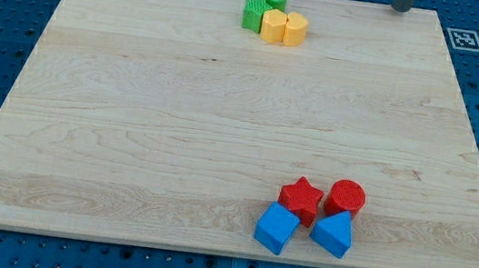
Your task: Move the yellow hexagon with green star towards the right center of the board
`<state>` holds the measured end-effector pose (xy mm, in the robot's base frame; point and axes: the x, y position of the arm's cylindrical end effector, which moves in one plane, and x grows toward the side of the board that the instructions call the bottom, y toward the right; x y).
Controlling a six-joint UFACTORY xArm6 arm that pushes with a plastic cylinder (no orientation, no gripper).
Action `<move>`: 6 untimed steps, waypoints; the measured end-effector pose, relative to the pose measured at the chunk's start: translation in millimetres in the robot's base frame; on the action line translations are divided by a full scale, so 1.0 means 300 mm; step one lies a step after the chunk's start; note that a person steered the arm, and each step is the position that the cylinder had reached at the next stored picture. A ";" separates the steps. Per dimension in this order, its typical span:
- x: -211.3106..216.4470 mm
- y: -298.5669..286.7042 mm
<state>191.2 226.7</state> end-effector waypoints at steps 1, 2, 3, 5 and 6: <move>0.004 -0.231; 0.006 -0.553; 0.006 -0.852; 0.225 -0.826; 0.392 -0.629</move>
